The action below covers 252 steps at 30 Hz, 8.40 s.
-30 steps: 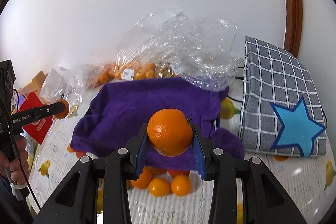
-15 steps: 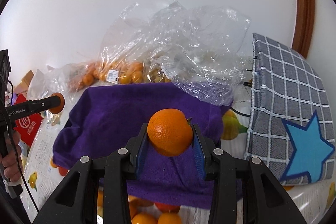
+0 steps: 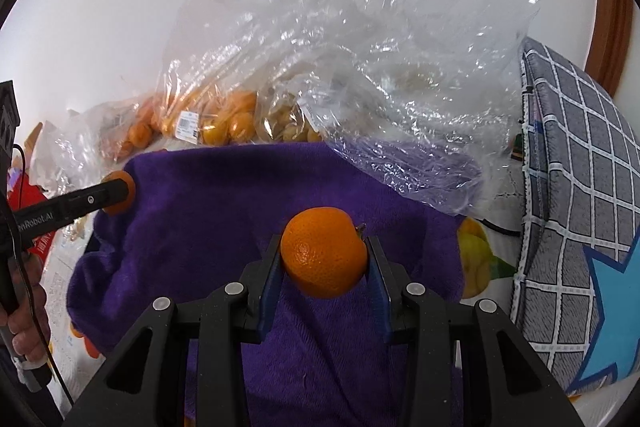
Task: Organize fruits
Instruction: 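Carry the orange in the right gripper over the purple towel, then open the right gripper to drop the orange onto the towel, then grasp another orange in front of the towel with the right gripper, then lift the orange with the right gripper and carry it over the towel, then open the right gripper to release the orange onto the towel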
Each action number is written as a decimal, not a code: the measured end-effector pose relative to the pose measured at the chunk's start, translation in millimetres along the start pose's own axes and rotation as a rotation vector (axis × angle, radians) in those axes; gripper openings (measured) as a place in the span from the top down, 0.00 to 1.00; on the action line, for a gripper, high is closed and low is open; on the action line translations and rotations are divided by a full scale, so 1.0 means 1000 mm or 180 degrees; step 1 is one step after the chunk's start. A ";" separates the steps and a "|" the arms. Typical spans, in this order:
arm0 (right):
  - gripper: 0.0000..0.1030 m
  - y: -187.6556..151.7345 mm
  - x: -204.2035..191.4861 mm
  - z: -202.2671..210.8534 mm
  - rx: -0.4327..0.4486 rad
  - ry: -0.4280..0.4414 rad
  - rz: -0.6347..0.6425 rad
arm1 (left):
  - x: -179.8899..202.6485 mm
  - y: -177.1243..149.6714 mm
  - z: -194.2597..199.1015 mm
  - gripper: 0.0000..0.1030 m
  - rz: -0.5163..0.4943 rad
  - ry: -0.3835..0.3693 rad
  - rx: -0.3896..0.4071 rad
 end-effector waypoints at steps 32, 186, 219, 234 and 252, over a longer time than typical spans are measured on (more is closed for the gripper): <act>0.34 -0.008 -0.011 0.004 -0.0107 -0.0245 0.0182 | 0.000 -0.018 -0.032 0.54 -0.0133 0.0055 -0.0321; 0.67 -0.032 0.012 0.072 0.0654 0.0152 -0.0041 | -0.026 -0.059 0.085 0.69 0.0249 -0.0151 0.1193; 0.67 -0.061 0.017 0.035 0.0287 0.0025 0.0017 | -0.040 -0.070 0.054 0.69 0.0371 0.0025 0.0913; 0.67 -0.064 0.015 0.029 0.0221 -0.0066 0.0139 | -0.038 -0.075 0.043 0.69 0.0312 0.0110 0.0816; 0.58 -0.065 0.011 0.030 0.0225 -0.0142 0.0291 | -0.039 -0.079 0.034 0.69 0.0269 0.0124 0.0709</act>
Point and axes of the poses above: each gripper's, at about its wrist camera, not at the fingertips, and z roughly against the way its jaws point, x to its right, y to its top, the point moved 10 cm from there along -z, roughly the way its jaws point
